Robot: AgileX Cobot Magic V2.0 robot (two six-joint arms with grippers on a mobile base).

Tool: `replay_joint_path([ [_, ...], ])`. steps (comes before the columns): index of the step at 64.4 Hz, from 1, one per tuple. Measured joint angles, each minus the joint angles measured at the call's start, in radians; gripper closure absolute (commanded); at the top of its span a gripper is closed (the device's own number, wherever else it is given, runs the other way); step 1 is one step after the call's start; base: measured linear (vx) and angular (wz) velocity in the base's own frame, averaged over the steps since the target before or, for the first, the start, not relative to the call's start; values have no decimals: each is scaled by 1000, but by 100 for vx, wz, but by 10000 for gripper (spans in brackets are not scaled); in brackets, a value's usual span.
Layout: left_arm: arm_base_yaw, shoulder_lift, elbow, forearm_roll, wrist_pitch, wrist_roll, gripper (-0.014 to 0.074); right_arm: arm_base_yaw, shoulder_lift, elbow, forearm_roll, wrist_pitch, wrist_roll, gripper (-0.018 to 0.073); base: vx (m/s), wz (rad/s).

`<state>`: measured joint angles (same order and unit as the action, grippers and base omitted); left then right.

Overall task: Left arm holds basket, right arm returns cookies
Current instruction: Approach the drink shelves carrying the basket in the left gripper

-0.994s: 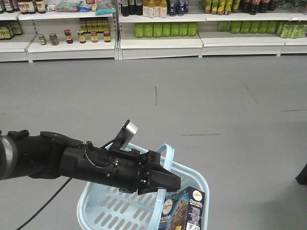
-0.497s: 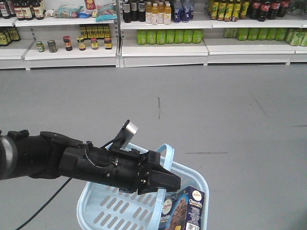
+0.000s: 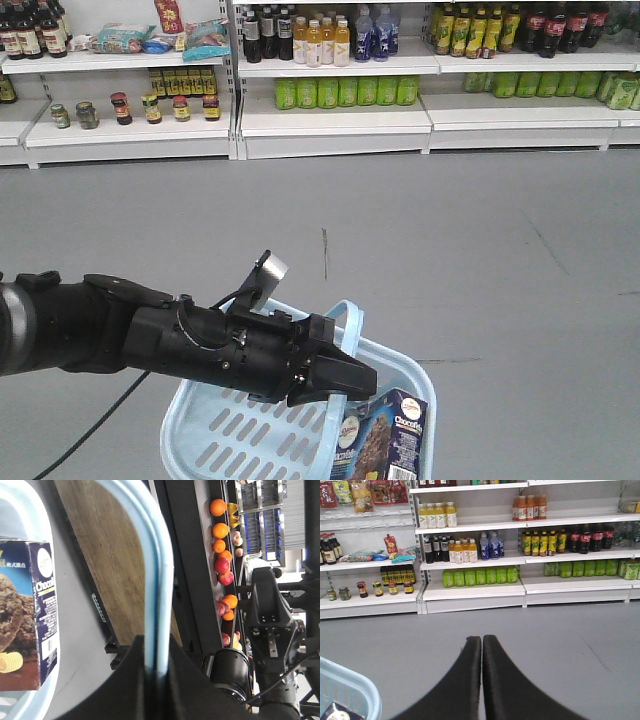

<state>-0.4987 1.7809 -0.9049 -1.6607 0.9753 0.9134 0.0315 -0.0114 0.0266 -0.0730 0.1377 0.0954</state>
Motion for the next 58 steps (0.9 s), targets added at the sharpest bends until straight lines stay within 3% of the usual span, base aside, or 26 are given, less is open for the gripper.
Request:
replay_joint_path([
  [58,0,0,0,-1,0,0,604,0,0,0,0,0,0,568,33,5],
])
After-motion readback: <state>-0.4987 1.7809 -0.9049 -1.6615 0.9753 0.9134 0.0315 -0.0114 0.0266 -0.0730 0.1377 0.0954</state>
